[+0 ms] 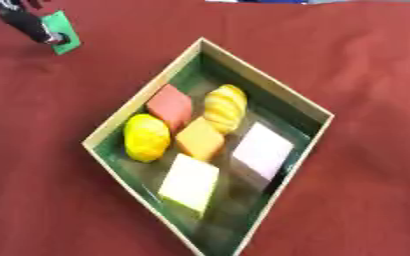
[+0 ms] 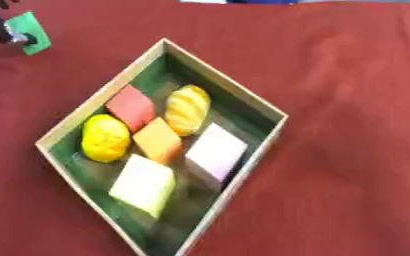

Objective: Pick up objects on the table and place them in the box.

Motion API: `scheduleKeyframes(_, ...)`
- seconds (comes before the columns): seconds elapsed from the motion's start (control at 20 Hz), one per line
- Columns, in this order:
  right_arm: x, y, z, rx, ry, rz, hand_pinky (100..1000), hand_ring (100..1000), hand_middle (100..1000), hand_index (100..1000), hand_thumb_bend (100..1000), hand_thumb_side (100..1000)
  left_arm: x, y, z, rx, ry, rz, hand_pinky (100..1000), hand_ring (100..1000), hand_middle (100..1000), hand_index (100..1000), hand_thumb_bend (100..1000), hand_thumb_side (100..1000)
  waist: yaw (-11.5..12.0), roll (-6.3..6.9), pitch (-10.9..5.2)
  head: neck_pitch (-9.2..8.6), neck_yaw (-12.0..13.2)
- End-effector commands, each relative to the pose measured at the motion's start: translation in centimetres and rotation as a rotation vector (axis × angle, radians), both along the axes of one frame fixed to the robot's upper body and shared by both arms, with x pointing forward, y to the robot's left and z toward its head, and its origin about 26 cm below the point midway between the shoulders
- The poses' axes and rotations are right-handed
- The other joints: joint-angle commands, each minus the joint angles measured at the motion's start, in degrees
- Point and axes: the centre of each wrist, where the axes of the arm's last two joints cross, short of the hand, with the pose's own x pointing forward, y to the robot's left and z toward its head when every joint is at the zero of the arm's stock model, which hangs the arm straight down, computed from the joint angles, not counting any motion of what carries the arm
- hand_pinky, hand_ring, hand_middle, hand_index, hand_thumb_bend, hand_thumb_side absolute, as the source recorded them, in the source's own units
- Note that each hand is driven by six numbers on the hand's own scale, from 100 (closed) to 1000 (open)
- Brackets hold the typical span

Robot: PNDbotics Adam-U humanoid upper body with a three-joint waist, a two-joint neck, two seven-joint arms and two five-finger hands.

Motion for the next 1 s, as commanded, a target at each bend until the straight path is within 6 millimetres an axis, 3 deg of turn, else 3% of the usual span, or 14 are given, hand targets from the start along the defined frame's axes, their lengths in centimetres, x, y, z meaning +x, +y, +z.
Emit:
scheduleKeyframes(0.05, -0.3, -0.1, 0.7, -0.015, -0.026, -0.007, 809, 831, 679, 791, 100, 681, -1.0, 0.7, 2.2, 0.012, -0.043, 0.030, 856, 833, 814, 897, 571, 100, 0.08, 0.07, -1.58, -0.02, 0.00)
scheduleKeyframes(0.8, -0.1, 0.2, 1.2, -0.012, -0.047, 0.004, 807, 829, 678, 790, 100, 691, -0.6, 1.8, 1.3, -0.075, -0.050, 0.078, 844, 832, 807, 891, 474, 100, -1.25, -0.20, 1.02, -2.92, 1.82)
scheduleKeyframes(1.0, -0.1, 0.2, 1.1, -0.010, -0.045, 0.002, 807, 829, 678, 790, 100, 695, -0.5, 1.8, 1.1, -0.078, -0.027, 0.070, 785, 716, 695, 838, 330, 100, -1.18, -0.39, 1.38, -2.64, 1.86)
